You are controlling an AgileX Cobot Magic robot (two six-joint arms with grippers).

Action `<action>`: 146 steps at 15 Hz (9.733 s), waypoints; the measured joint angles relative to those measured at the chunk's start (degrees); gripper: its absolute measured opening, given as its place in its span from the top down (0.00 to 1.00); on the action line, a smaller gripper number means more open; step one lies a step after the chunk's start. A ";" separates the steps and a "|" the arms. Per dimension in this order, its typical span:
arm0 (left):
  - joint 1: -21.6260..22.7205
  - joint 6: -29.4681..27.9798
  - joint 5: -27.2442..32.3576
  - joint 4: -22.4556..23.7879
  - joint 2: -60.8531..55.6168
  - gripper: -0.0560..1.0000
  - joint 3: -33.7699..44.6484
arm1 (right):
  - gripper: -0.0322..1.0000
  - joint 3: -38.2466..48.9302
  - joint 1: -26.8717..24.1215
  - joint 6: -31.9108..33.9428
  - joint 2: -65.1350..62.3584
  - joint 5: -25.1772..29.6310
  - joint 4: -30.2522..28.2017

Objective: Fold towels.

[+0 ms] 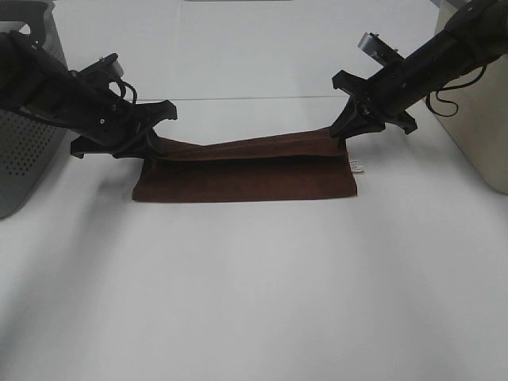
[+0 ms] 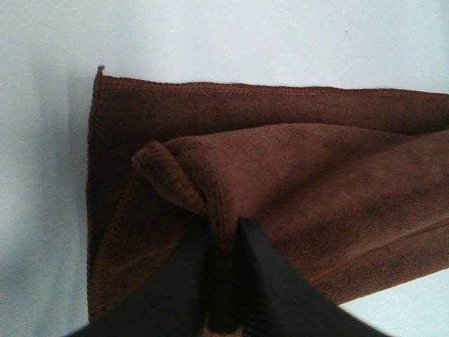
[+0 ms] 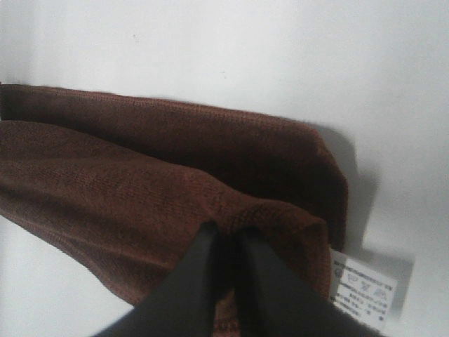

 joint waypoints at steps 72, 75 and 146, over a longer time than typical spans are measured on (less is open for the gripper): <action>3.15 -19.65 26.30 18.56 9.51 0.29 -36.27 | 0.28 -0.34 13.52 -6.02 5.90 4.70 23.95; 3.15 -19.65 27.04 18.56 9.51 0.29 -36.27 | 0.28 -0.52 7.96 -6.02 8.02 3.09 23.26; 11.57 -8.88 38.27 39.30 -111.04 0.29 47.04 | 0.28 71.62 -4.47 14.90 -120.78 8.94 -32.14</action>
